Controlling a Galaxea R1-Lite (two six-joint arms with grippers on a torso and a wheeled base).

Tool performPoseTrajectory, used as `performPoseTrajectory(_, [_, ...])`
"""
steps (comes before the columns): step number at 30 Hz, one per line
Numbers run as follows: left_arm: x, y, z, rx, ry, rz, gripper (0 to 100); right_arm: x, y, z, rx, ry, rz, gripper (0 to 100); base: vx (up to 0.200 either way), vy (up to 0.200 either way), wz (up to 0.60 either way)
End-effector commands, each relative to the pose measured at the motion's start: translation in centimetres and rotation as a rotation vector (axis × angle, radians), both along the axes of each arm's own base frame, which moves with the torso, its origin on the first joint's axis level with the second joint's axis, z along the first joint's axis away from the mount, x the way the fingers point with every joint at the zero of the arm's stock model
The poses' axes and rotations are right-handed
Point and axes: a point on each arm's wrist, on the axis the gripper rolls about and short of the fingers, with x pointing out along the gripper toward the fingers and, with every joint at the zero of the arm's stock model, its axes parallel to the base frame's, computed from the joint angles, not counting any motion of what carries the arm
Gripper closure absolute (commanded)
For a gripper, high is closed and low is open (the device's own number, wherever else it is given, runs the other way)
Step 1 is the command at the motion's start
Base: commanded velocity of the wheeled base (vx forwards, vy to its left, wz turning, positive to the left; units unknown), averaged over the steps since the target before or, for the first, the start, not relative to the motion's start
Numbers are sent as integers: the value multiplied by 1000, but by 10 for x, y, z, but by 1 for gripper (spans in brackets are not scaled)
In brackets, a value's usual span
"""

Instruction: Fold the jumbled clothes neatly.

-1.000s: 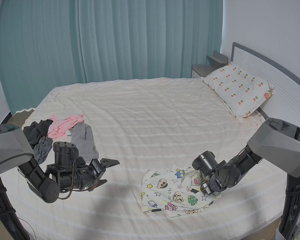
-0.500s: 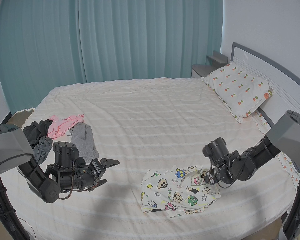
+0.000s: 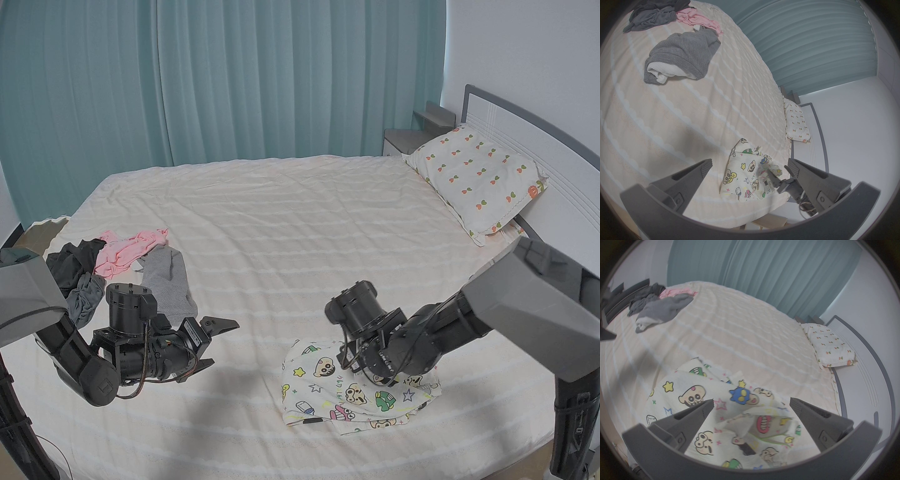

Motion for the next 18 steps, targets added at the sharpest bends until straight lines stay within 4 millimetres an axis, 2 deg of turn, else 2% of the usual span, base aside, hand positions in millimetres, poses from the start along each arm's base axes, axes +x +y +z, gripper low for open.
performPoseTrajectory(1, [0, 0, 0, 0, 1, 0, 0, -4, 9, -36, -63, 61, 21, 0, 0, 0, 0])
performPoseTrajectory(11, [0, 0, 0, 0, 1, 0, 0, -12, -2, -42, -132, 102, 4, 0, 0, 0, 0])
performPoseTrajectory(18, [0, 0, -1, 0, 2, 0, 0, -16, -20, -31, -160, 117, -29, 0, 0, 0, 0])
